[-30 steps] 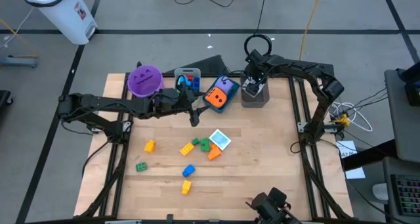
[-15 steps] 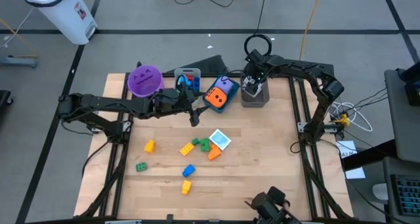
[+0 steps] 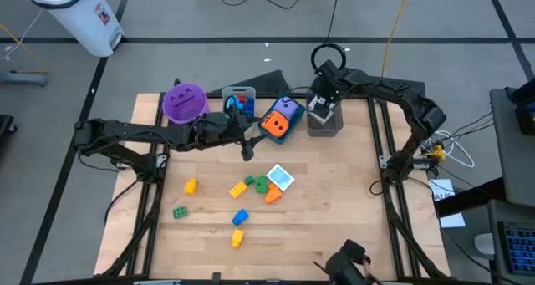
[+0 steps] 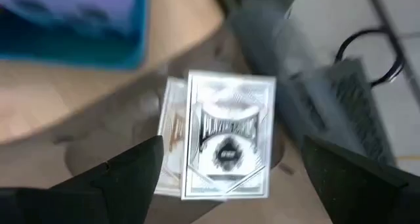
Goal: Pick & Place Toys
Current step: Put the green game piece into the gray bin
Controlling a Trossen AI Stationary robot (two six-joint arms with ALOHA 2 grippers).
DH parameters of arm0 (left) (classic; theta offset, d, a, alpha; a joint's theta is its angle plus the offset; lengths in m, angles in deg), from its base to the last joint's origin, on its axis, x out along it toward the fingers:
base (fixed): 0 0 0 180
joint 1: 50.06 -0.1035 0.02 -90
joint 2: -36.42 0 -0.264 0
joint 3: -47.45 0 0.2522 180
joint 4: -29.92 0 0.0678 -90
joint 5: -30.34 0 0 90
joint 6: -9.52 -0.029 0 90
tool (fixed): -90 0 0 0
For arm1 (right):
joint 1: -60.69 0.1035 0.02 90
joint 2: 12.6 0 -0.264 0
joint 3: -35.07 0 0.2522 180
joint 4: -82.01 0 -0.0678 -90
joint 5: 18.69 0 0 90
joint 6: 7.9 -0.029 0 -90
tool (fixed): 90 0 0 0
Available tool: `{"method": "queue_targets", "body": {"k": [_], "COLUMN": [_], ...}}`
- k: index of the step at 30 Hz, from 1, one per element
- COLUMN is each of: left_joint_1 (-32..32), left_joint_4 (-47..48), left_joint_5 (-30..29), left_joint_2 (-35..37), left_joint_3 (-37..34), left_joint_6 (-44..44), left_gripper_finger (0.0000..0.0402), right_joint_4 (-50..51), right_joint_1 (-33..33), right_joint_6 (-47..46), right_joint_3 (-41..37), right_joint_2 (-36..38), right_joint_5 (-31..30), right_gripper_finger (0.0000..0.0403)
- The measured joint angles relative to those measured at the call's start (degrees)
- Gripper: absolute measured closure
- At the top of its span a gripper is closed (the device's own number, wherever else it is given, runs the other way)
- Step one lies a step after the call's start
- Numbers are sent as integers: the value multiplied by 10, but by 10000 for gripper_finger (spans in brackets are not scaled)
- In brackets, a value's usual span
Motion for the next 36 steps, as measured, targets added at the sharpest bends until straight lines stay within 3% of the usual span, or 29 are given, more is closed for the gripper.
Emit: {"method": "queue_targets", "body": {"k": [4, 13, 20, 23, 29, 36], "left_joint_1": [0, 14, 39, 58, 115, 182], "left_joint_4": [0, -3, 90, 147, 227, 288], "left_joint_5": [0, 41, 48, 48, 48, 16], "left_joint_2": [0, 0, 0, 0, 0, 0], "left_joint_3": [0, 0, 0, 0, 0, 0], "left_joint_6": [-19, -55, -44, -6, 69, 180], "left_gripper_finger": [112, 112, 112, 112, 112, 112], "right_joint_4": [-9, -88, -189, -283, -494, -752], "right_joint_1": [12, 70, 192, 263, 424, 578], "right_joint_6": [-15, -135, -172, -171, -170, -224], "right_joint_3": [0, -1, -92, -156, -274, -398], "right_joint_2": [55, 136, 148, 151, 151, 151], "right_joint_5": [37, 255, 268, 249, 70, -59], "right_gripper_finger": [55, 55, 55, 55, 55, 55]}}
